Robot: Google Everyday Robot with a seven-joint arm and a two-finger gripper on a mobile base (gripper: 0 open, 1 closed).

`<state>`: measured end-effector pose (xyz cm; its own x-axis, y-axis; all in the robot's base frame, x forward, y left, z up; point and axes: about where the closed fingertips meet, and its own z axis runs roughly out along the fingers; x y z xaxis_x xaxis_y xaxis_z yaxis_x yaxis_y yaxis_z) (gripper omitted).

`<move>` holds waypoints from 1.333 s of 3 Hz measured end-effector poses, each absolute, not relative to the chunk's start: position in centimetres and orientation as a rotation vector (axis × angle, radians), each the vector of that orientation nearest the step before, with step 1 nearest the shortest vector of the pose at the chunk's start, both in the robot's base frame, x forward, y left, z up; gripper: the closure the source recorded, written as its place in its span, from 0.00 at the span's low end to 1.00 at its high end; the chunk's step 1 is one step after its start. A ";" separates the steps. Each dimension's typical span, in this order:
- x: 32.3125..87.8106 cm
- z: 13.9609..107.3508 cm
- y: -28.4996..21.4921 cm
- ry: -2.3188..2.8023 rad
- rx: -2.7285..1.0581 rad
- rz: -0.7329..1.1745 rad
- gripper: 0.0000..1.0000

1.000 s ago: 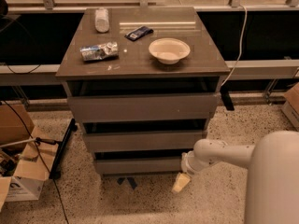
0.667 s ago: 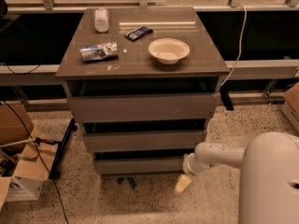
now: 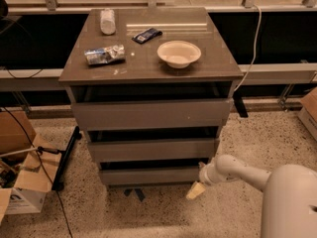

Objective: Open bottom drawer

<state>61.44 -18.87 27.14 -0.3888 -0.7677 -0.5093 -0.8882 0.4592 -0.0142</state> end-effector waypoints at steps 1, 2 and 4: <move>63.8 24.9 -18.8 2.221 -1.339 0.428 0.00; 66.0 23.3 -18.5 2.184 -1.307 0.489 0.00; 66.5 20.6 -17.1 2.176 -1.261 0.655 0.40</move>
Offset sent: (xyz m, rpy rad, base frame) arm 0.0818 -0.0008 -0.0507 0.2092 -0.0425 -0.0178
